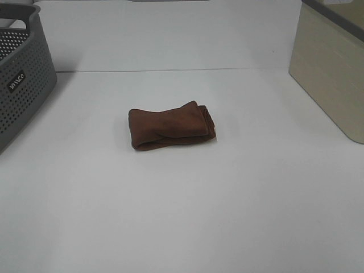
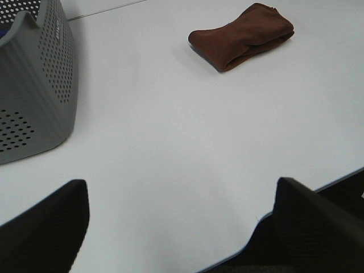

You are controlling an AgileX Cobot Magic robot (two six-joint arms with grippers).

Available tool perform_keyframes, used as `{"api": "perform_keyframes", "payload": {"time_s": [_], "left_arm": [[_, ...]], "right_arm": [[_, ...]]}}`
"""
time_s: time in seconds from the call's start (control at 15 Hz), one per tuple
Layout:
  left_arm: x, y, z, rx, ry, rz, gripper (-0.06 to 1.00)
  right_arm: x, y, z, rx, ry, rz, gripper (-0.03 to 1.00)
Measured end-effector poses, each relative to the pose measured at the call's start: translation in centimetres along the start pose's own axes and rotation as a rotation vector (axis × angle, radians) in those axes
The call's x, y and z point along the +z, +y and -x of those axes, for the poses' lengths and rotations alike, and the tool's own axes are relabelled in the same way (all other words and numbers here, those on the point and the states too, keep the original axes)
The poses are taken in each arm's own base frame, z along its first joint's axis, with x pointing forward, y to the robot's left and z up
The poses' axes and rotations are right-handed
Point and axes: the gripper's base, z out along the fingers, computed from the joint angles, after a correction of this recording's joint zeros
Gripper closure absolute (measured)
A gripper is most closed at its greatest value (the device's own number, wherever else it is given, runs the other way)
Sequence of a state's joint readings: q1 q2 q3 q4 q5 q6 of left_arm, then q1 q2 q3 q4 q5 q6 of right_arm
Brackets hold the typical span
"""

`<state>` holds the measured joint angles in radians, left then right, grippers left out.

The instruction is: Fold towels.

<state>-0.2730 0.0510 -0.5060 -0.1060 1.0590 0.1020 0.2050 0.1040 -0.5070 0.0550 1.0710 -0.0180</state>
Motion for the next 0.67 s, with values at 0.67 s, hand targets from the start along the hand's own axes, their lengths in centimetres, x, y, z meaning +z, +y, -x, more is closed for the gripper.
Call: {"api": "perform_keyframes", "payload": {"time_s": [0.67], "left_arm": [[0.01,0.0,0.02,-0.007,-0.001,0.011,0.11]], "right_arm": [[-0.05,0.01,-0.03,0.0,-0.005,0.001,0.19]]}}
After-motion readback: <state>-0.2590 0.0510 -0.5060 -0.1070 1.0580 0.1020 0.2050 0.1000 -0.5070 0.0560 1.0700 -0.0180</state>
